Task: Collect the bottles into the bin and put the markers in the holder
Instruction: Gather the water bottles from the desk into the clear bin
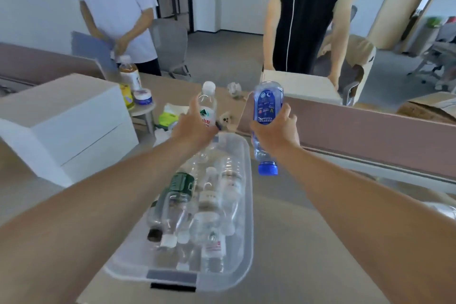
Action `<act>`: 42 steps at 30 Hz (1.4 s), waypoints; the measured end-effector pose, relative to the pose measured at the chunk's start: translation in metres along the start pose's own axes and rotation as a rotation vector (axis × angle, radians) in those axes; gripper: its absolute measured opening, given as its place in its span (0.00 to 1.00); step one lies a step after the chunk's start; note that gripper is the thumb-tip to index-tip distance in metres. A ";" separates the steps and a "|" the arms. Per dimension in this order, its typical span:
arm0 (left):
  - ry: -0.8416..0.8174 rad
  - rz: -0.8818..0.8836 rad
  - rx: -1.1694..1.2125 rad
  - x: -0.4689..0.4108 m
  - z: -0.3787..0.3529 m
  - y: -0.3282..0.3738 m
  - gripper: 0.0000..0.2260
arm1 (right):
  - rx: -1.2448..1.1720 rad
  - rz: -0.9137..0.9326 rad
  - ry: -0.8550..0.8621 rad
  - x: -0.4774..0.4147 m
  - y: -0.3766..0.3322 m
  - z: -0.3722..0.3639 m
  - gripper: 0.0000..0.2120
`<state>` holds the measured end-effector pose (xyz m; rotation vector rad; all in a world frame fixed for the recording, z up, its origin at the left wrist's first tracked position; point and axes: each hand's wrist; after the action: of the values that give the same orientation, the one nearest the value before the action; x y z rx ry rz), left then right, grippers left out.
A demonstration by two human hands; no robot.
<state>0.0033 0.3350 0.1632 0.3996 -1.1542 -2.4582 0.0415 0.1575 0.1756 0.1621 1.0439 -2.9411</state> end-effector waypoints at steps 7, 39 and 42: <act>-0.331 0.241 -0.400 0.044 0.020 -0.113 0.38 | 0.024 0.050 -0.156 0.039 -0.037 -0.060 0.33; -0.510 -0.296 -0.048 0.082 -0.164 0.129 0.25 | 0.518 -0.489 0.042 0.076 0.207 0.125 0.22; -0.621 -0.409 -0.069 0.132 -0.221 0.170 0.25 | 0.518 -0.680 0.110 0.112 0.273 0.186 0.21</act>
<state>0.0172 0.0270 0.1471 -0.1950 -1.3064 -3.0962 -0.0731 -0.1693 0.1360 -0.0439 0.3432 -3.8054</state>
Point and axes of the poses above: each hand's wrist, its own x-axis away from the middle knuckle, its own z-axis out of the back of the hand, y = z × x, and after that the axes turned 10 degrees about x, right-handed
